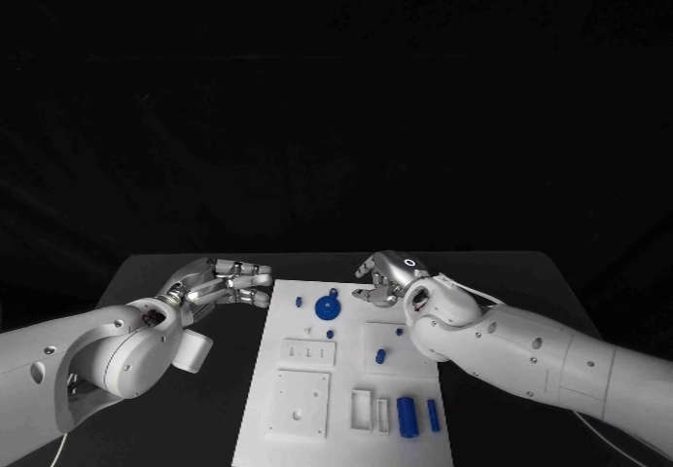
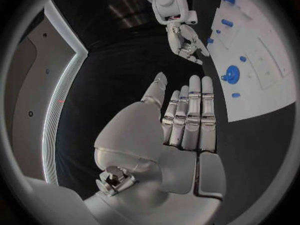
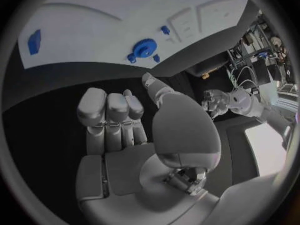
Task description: Assemble the parts on the task board
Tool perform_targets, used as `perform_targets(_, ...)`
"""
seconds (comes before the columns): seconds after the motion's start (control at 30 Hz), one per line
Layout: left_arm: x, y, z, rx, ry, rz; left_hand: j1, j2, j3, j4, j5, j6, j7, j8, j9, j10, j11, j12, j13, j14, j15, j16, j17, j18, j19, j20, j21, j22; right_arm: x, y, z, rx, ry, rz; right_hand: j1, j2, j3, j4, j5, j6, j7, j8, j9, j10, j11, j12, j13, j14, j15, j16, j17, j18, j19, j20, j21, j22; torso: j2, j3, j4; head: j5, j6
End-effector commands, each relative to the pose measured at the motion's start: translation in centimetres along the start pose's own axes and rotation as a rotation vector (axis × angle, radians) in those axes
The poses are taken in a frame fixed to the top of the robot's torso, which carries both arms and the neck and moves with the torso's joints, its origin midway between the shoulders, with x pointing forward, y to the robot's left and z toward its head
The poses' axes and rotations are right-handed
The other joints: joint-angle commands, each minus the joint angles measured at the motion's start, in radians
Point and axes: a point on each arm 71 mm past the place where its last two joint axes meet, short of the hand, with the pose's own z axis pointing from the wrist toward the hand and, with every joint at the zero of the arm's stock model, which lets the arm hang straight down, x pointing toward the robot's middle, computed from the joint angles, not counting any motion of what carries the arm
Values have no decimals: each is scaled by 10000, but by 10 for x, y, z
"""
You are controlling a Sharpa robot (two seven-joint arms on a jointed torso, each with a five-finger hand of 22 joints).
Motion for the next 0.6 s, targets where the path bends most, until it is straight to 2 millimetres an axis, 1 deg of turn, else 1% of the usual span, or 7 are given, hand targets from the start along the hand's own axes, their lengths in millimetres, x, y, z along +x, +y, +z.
perform_targets(0.03, -1, -1, 0, 156, 31, 17, 22, -69, 32, 14, 32, 12, -6, 14, -3, 113, -30, 36, 18, -86, -18, 6, -15, -71, -62, -2, -35, 11, -9, -6, -6, -989, 433, 896, 173, 52, -122, -223, 215, -13, 74, 5, -14, -42, 46, -12, -20, -6, 40, -66, -34, -94, 241, 75, -123, 1242, -32, 71, -86, -20, 11)
perform_targets(0.13, -4, -1, 0, 167, -29, 39, 16, -49, 22, -3, 33, 29, -3, 15, -3, 362, -69, 35, 17, -89, -26, 1, -17, -82, -69, -10, -38, 16, -21, -23, -12, -1209, 517, 1221, 311, 150, -549, -430, 561, -32, 81, -3, -17, -73, 64, -38, -42, -14, 26, -79, -19, -118, 228, 51, -114, 1249, -54, 112, -143, -24, 13)
perform_targets(0.17, -5, -1, 0, 170, -40, 44, 14, -43, 20, -4, 33, 31, -6, 15, -3, 400, -75, 38, 18, -90, -27, 0, -17, -84, -70, -12, -38, 17, -23, -27, -13, -1242, 524, 1260, 337, 159, -646, -467, 642, -36, 96, 0, -16, -71, 60, -38, -45, -8, 22, -73, -11, -123, 222, 54, -136, 1243, -64, 136, -165, -14, 7)
perform_targets(0.23, -6, -1, 0, 180, -67, 56, 15, -25, 12, -24, 37, 33, -17, 14, -3, 564, -118, 37, 16, -95, -37, -4, -19, -95, -79, -19, -44, 18, -28, -38, -16, -1310, 543, 1352, 426, 254, -957, -540, 763, -51, 90, 2, -15, -79, 55, -51, -63, -7, 17, -76, 10, -139, 218, 44, -127, 1246, -75, 166, -192, 6, -2)
perform_targets(0.3, -7, -1, 0, 187, -79, 63, 13, -11, 2, -41, 36, 30, -21, 14, -3, 656, -140, 46, 20, -99, -41, -7, -20, -106, -81, -26, -46, 21, -31, -50, -19, -1312, 581, 1398, 476, 268, -1087, -555, 904, -69, 66, 4, -14, -89, 50, -67, -76, -10, 10, -91, 10, -151, 213, 40, -123, 1248, -91, 202, -221, 16, -11)
perform_targets(0.53, -8, 1, 1, 185, -90, 68, 2, -3, -33, -89, 34, 24, -16, 15, -3, 554, -109, 43, 18, -106, -34, -13, -23, -119, -89, -28, -58, 24, -25, -83, -26, -1018, 824, 1287, 751, 300, -1457, -703, 1129, -188, 35, -1, -17, -169, 23, -199, -165, -31, -4, -187, -18, -171, 170, 24, -241, 1225, -125, 299, -280, 28, -44)
perform_targets(0.6, -9, 2, 1, 180, -88, 64, 3, -14, -47, -116, 35, 18, -9, 14, -3, 343, -58, 43, 18, -108, -19, -12, -22, -110, -90, -18, -62, 27, -20, -92, -27, -878, 861, 1203, 793, 285, -1467, -743, 1164, -245, 33, 1, -16, -184, 22, -227, -184, -37, -5, -210, -31, -172, 163, 21, -264, 1220, -139, 343, -291, 31, -49)
